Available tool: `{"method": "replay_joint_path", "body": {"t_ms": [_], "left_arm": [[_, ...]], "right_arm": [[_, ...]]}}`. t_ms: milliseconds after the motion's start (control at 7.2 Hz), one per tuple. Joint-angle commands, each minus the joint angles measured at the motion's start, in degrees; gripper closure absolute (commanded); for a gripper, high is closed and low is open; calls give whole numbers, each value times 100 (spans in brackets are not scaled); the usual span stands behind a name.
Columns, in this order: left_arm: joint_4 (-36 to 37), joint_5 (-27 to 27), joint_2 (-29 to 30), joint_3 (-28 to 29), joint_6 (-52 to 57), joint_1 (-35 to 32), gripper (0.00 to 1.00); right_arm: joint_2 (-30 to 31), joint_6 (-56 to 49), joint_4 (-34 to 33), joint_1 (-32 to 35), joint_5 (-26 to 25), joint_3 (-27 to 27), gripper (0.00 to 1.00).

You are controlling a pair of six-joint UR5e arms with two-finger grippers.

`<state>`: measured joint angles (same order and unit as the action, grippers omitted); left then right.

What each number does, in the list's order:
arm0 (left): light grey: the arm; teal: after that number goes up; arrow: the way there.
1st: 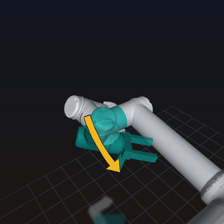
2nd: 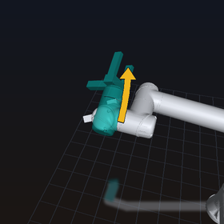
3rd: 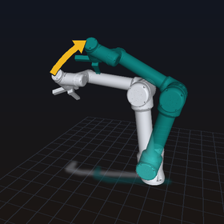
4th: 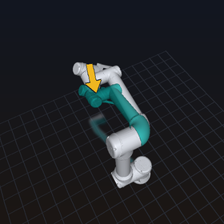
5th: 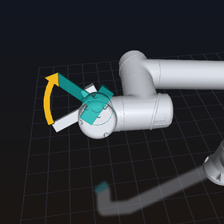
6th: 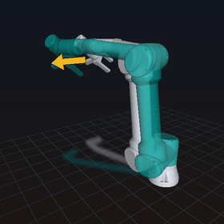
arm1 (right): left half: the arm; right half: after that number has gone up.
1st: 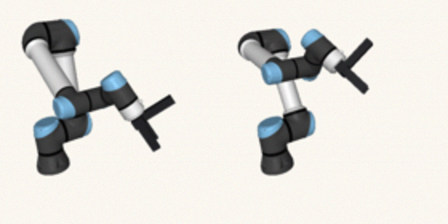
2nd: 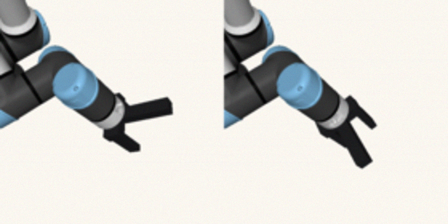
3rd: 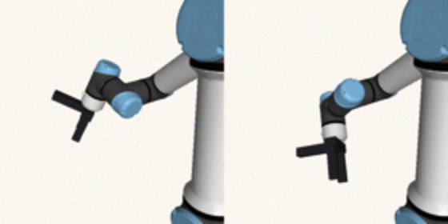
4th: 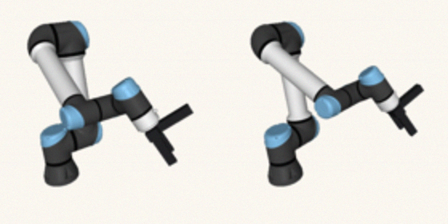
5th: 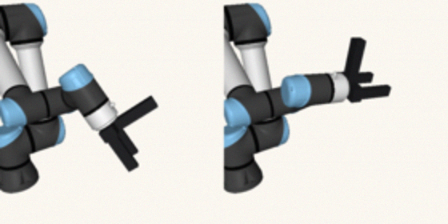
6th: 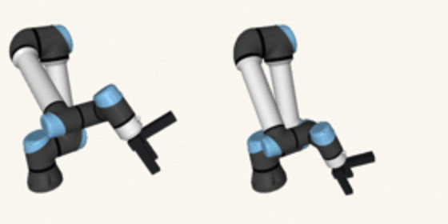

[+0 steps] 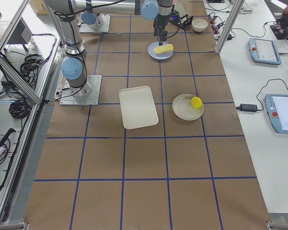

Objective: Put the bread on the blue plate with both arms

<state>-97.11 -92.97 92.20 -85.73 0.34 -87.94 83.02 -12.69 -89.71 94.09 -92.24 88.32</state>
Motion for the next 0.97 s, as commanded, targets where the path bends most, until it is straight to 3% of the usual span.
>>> {"method": "replay_joint_path", "body": {"t_ms": [0,833], "left_arm": [[-9,-11,9,3,-17,-4,0],[0,15,-149,12,-219,31,0]], "right_arm": [[126,-5,-160,-4,-4,264,0],[153,48,-178,57,31,369,0]]}}
